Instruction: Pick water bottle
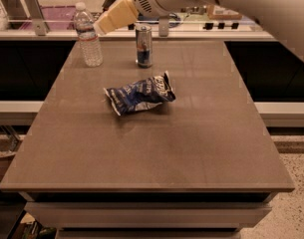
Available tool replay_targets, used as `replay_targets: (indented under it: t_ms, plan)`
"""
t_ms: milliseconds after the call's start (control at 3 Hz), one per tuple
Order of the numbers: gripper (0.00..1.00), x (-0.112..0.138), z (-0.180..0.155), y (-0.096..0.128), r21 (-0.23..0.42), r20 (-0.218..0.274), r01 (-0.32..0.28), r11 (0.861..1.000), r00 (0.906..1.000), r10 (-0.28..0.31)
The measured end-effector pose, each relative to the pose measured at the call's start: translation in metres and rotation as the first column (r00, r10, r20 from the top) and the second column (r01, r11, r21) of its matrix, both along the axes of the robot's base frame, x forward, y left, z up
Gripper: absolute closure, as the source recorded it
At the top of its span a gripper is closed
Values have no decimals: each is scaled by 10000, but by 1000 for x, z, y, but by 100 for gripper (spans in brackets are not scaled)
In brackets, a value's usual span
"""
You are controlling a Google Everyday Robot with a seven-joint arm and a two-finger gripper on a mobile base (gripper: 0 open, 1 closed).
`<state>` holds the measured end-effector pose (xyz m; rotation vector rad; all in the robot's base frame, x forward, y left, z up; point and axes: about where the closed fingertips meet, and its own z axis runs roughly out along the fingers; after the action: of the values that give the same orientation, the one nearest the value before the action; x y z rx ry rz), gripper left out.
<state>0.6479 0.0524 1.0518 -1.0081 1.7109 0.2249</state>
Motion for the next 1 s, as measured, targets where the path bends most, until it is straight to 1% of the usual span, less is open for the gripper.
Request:
replay_targets:
  t_ms: [333, 667, 1000]
  plan:
    - [0, 20, -3, 19, 341, 115, -305, 9990, 9995, 301]
    - [0, 40, -6, 40, 802, 163, -704, 9943, 9975, 693]
    - [0, 61, -9, 61, 1445, 290, -1093, 9835, 9939, 1062]
